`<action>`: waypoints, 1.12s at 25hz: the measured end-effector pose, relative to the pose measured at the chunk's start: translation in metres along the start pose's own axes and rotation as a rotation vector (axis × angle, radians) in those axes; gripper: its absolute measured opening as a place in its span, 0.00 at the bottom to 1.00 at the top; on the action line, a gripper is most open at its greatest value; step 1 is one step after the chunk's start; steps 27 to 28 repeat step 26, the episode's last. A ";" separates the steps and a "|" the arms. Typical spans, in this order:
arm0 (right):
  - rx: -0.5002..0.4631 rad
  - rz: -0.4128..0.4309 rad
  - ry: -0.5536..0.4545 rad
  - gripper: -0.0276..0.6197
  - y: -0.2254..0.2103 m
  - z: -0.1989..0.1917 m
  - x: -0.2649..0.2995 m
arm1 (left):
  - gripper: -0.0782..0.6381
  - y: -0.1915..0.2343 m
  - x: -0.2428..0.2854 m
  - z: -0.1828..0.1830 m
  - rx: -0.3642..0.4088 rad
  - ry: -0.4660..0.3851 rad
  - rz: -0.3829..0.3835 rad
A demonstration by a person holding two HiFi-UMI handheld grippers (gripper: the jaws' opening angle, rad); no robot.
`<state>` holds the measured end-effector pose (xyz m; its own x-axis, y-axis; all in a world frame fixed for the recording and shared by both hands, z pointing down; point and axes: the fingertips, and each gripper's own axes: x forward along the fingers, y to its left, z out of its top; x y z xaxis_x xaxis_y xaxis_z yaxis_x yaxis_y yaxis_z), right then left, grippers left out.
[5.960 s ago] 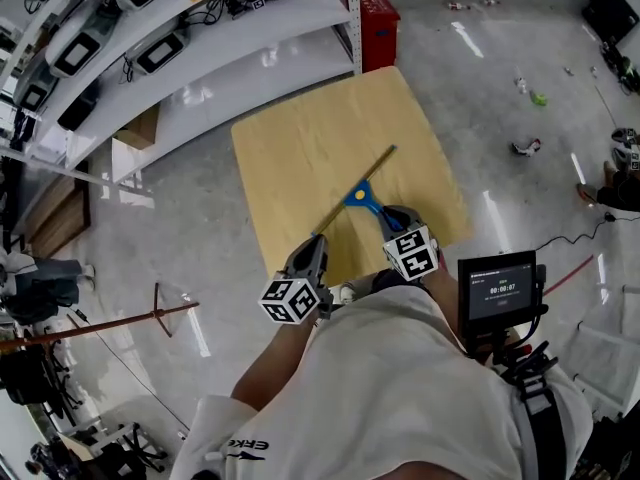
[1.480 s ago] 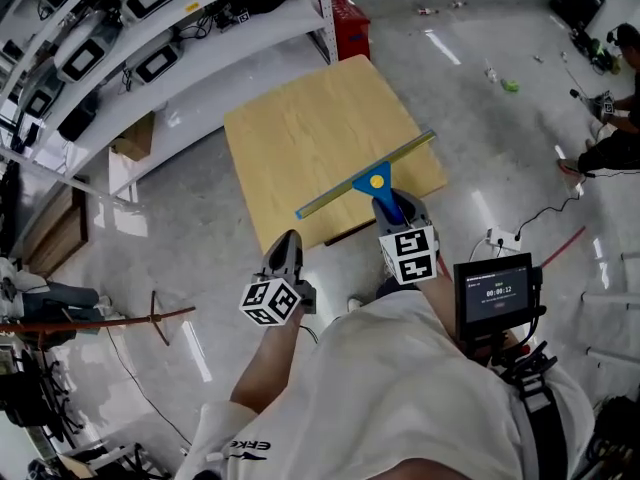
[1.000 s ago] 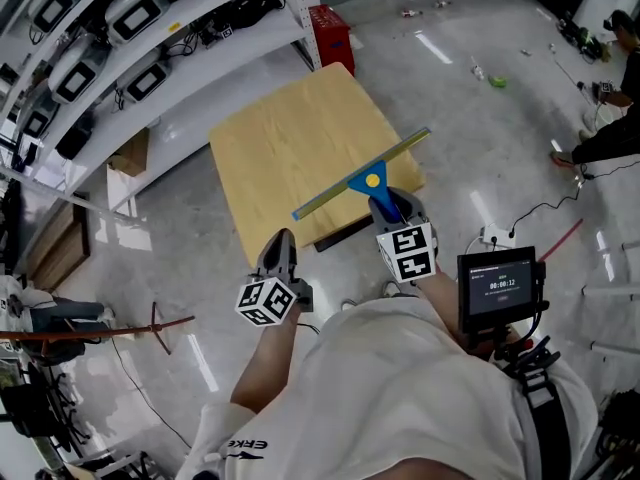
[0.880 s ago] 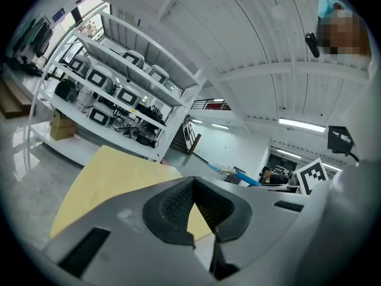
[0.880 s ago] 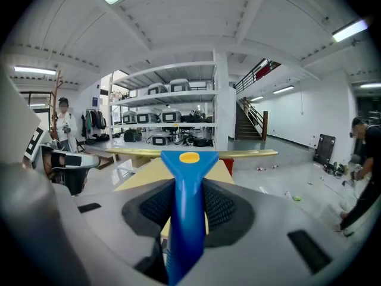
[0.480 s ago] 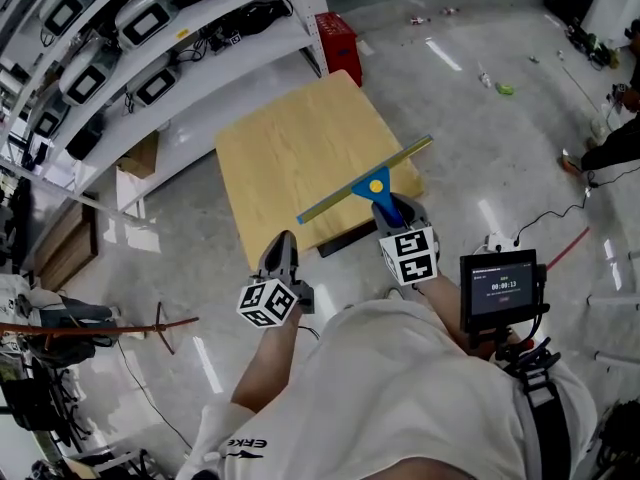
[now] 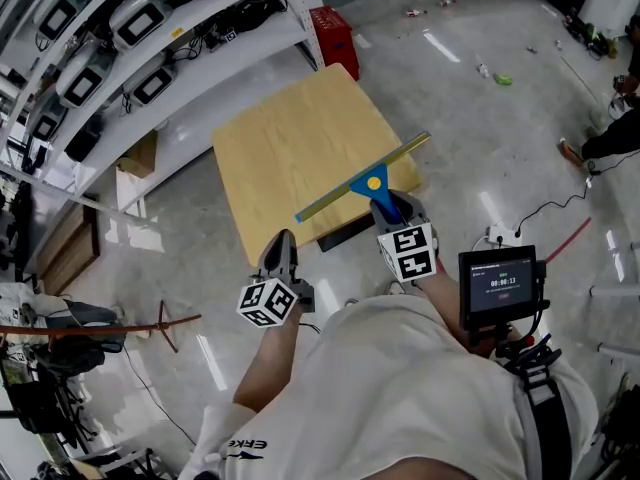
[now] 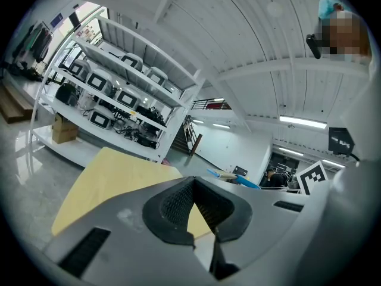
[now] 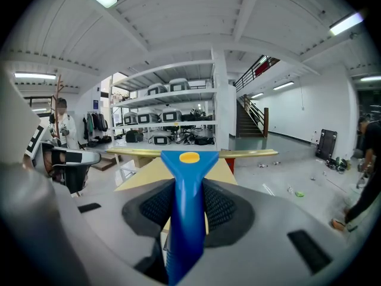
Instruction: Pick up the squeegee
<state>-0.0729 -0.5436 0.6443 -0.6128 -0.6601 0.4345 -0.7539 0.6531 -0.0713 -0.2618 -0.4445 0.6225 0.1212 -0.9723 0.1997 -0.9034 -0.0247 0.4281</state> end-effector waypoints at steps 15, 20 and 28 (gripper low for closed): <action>-0.006 0.003 0.009 0.25 0.000 0.000 0.002 | 0.12 0.001 -0.003 -0.006 -0.012 0.006 0.006; -0.013 0.003 0.009 0.25 -0.001 0.001 0.002 | 0.12 0.001 -0.001 -0.007 -0.007 0.013 -0.002; -0.018 -0.001 0.014 0.25 -0.002 0.002 0.005 | 0.12 0.003 0.001 -0.005 -0.008 0.014 -0.006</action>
